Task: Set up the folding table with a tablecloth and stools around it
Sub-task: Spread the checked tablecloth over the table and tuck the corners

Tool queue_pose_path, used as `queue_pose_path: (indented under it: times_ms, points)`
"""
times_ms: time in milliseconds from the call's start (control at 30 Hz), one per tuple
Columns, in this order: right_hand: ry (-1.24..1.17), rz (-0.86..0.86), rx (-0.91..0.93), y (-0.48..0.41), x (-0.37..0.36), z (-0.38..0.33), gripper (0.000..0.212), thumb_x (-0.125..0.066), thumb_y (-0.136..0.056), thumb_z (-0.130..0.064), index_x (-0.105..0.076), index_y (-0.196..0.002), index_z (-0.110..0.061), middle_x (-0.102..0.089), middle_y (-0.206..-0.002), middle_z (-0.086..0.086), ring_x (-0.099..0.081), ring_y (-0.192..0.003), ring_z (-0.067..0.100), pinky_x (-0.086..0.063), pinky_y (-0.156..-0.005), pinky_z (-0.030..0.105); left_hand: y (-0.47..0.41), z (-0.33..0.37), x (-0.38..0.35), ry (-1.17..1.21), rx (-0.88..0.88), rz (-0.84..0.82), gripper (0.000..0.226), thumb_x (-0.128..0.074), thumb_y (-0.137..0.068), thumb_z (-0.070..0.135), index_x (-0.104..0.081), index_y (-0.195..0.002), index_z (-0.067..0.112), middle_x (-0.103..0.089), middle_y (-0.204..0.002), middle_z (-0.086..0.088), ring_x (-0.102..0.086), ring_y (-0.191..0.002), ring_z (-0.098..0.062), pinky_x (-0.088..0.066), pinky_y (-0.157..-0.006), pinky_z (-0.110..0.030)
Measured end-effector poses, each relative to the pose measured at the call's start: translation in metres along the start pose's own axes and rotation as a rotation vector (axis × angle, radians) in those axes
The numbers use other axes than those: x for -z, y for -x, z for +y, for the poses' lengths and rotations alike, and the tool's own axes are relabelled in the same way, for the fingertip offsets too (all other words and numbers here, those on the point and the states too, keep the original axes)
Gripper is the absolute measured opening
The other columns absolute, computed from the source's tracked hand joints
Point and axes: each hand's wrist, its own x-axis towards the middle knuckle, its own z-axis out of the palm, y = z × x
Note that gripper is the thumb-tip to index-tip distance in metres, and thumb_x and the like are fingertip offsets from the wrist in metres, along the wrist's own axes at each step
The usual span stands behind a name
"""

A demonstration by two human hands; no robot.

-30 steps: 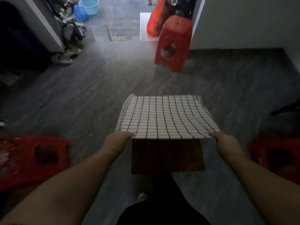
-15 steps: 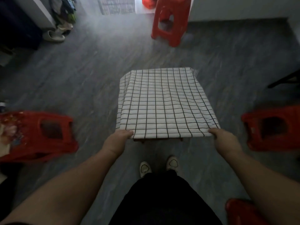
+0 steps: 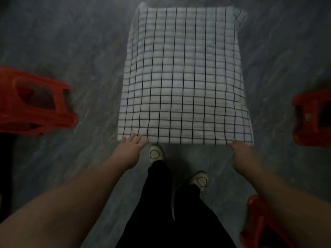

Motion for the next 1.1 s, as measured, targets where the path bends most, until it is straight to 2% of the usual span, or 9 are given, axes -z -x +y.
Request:
queue_pose_path:
  times_ms: [133, 233, 333, 467, 533, 600, 733, 867, 1100]
  points:
    - [0.042, -0.047, 0.043, -0.004, -0.020, -0.008, 0.060, -0.062, -0.083, -0.010, -0.048, -0.141, -0.003, -0.049, -0.143, 0.020, -0.044, -0.131, 0.036, -0.032, -0.112, 0.042, -0.008, 0.050, -0.019, 0.008, 0.062, 0.011, 0.068, -0.044, -0.098, 0.020, -0.012, -0.158, 0.028, -0.012, -0.166, -0.003, -0.005, -0.153, -0.025, -0.011, -0.121, -0.046]
    - [-0.008, -0.051, 0.060, -0.004, -0.026, -0.015, 0.062, -0.058, -0.087, -0.015, -0.043, -0.146, -0.005, -0.043, -0.149, 0.019, -0.036, -0.139, 0.036, -0.025, -0.117, 0.040, -0.015, 0.092, -0.021, 0.033, 0.068, 0.041, 0.071, -0.046, -0.098, 0.030, -0.009, -0.158, 0.028, -0.011, -0.166, -0.003, -0.004, -0.153, -0.025, -0.010, -0.122, -0.049]
    - [-0.116, -0.026, 0.039, -0.004, -0.024, -0.013, 0.063, -0.052, -0.085, -0.021, -0.043, -0.146, -0.007, -0.042, -0.151, 0.018, -0.033, -0.142, 0.035, -0.024, -0.119, 0.041, -0.024, 0.135, -0.009, 0.048, 0.051, 0.075, 0.068, -0.042, -0.100, 0.032, -0.007, -0.159, 0.027, -0.008, -0.167, -0.004, -0.002, -0.153, -0.025, -0.006, -0.123, -0.050]
    - [-0.254, -0.006, 0.020, -0.001, -0.012, -0.004, 0.059, -0.056, -0.088, -0.014, -0.044, -0.145, -0.006, -0.041, -0.151, 0.019, -0.033, -0.142, 0.034, -0.019, -0.121, 0.037, -0.046, 0.188, 0.007, 0.079, 0.003, 0.118, 0.065, -0.040, -0.100, 0.031, -0.012, -0.158, 0.026, -0.011, -0.166, -0.003, -0.004, -0.153, -0.025, -0.007, -0.123, -0.048]
    - [-0.332, 0.022, 0.005, -0.004, -0.013, 0.007, 0.059, -0.052, -0.086, -0.021, -0.049, -0.141, -0.003, -0.047, -0.145, 0.021, -0.039, -0.138, 0.036, -0.021, -0.120, 0.039, -0.062, 0.210, 0.013, 0.088, -0.035, 0.135, 0.065, -0.042, -0.100, 0.032, -0.014, -0.158, 0.026, -0.014, -0.166, -0.002, -0.006, -0.153, -0.024, -0.008, -0.124, -0.046]
    - [-0.397, 0.053, -0.002, -0.011, -0.016, 0.020, 0.068, -0.037, -0.078, -0.035, -0.055, -0.136, -0.003, -0.055, -0.137, 0.020, -0.047, -0.130, 0.038, -0.030, -0.115, 0.043, -0.079, 0.228, 0.019, 0.088, -0.073, 0.150, 0.065, -0.044, -0.100, 0.034, -0.014, -0.157, 0.027, -0.014, -0.166, -0.002, -0.006, -0.153, -0.023, -0.007, -0.124, -0.044]
    - [-0.468, 0.101, -0.045, -0.026, -0.018, 0.040, 0.064, -0.046, -0.074, -0.020, -0.055, -0.133, 0.003, -0.057, -0.133, 0.023, -0.050, -0.126, 0.039, -0.033, -0.113, 0.043, -0.120, 0.251, 0.034, 0.055, -0.148, 0.168, 0.066, -0.046, -0.098, 0.028, -0.016, -0.157, 0.027, -0.015, -0.166, -0.002, -0.004, -0.153, -0.022, -0.008, -0.124, -0.044]
    - [-0.493, 0.113, -0.089, -0.051, -0.012, 0.055, 0.067, -0.045, -0.072, -0.020, -0.053, -0.135, 0.002, -0.057, -0.133, 0.021, -0.050, -0.126, 0.037, -0.031, -0.112, 0.039, -0.165, 0.262, 0.053, 0.007, -0.213, 0.174, 0.064, -0.046, -0.100, 0.025, -0.017, -0.157, 0.025, -0.013, -0.166, -0.004, -0.003, -0.153, -0.025, -0.007, -0.124, -0.044]
    - [-0.527, 0.098, -0.104, -0.100, 0.014, 0.069, 0.063, -0.058, -0.087, -0.009, -0.040, -0.148, -0.009, -0.043, -0.150, 0.011, -0.035, -0.140, 0.026, -0.024, -0.116, 0.031, -0.232, 0.278, 0.077, -0.118, -0.326, 0.188, 0.075, -0.053, -0.097, 0.025, -0.010, -0.157, 0.024, -0.002, -0.167, -0.005, 0.009, -0.153, -0.026, 0.005, -0.123, -0.043]
